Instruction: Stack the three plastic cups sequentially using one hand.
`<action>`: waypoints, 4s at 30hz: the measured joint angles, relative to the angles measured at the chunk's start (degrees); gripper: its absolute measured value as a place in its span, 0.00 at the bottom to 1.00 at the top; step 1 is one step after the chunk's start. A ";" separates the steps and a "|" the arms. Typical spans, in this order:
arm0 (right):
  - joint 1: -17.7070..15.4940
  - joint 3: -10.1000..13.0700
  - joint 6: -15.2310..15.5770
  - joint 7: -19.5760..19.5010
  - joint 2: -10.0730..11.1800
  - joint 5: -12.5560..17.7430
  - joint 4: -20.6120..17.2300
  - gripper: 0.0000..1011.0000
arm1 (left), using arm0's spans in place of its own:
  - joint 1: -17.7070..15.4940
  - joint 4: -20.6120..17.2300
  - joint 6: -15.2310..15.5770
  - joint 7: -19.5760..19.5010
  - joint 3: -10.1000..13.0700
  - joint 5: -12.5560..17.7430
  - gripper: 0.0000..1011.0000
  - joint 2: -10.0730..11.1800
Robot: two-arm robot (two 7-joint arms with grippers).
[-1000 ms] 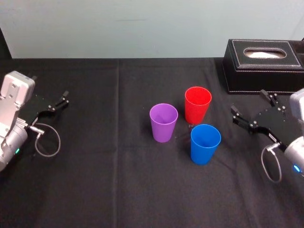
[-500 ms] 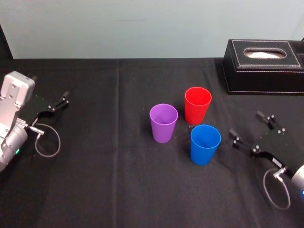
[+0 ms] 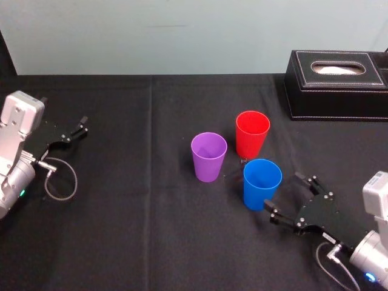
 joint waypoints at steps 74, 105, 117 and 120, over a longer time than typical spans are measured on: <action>3.88 4.41 4.10 4.98 -15.08 -5.14 4.56 0.99 | 0.00 0.00 0.00 0.00 0.00 0.00 0.99 0.00; 2.62 5.18 2.92 3.61 -15.90 -8.38 3.20 0.99 | 0.00 0.00 0.00 0.00 0.00 0.00 0.99 0.00; 2.69 5.15 2.92 3.61 -15.83 -8.38 3.20 0.97 | 0.00 0.00 0.00 0.00 0.00 0.00 0.99 0.00; 2.71 5.14 2.92 3.62 -15.82 -8.38 3.20 0.92 | 0.00 0.00 0.00 0.00 0.00 0.00 0.99 0.00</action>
